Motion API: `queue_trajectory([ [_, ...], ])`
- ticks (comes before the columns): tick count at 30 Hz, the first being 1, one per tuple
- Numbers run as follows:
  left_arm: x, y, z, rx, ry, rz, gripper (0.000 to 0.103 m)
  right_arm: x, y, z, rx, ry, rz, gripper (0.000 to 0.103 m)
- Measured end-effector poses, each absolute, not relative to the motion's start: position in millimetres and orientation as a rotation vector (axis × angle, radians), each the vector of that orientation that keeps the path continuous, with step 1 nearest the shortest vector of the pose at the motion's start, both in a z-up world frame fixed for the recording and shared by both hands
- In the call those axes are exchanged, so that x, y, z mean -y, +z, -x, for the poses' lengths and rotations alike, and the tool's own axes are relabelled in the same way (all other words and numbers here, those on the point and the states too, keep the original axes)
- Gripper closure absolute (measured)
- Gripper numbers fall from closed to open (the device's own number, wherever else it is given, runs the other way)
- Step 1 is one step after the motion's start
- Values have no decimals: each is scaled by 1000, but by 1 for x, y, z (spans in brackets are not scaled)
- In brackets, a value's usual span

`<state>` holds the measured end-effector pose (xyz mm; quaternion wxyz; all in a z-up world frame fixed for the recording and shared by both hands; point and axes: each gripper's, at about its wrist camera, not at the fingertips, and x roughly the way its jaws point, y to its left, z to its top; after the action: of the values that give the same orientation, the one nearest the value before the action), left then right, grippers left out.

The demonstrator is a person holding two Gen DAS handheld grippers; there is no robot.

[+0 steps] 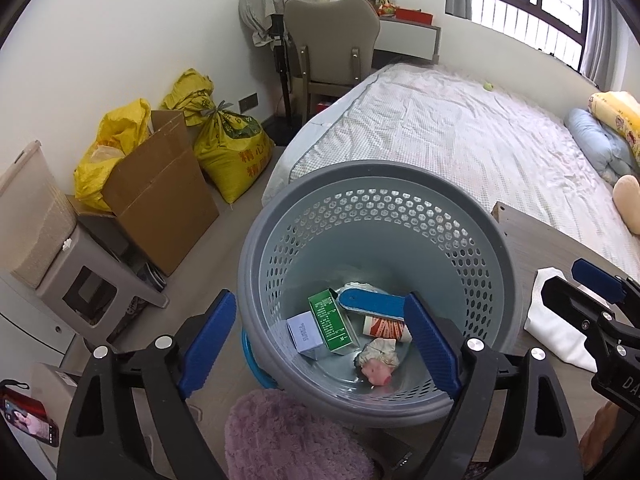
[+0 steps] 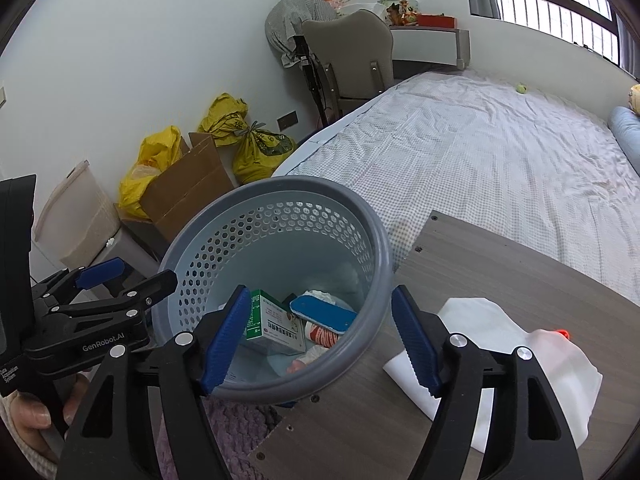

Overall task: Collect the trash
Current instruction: 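Withdraw both grippers from the wastebasket back toward the white cloth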

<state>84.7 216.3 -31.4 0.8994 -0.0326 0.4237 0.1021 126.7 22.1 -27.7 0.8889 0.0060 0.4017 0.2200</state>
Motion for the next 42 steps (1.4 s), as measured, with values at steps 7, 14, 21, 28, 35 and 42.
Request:
queue_trajectory([
  [7,-197,-33,-79,-874,179,53,17,-1,-25,-112,-819,419,-32,33],
  [14,-165,-34,-76,-869,121,44,17,31,-27,-94,-813,349,-49,32],
  [21,-126,-36,-74,-868,53,16,17,83,-36,-80,-818,246,-103,25],
  [28,-95,-41,-73,-884,16,-22,16,125,-64,-79,-882,148,-110,25],
  [35,-79,-45,-76,-902,0,-42,16,139,-83,-87,-926,137,-138,25],
  [42,-72,-46,-82,-908,-6,-49,16,122,-89,-106,-954,150,-146,25],
])
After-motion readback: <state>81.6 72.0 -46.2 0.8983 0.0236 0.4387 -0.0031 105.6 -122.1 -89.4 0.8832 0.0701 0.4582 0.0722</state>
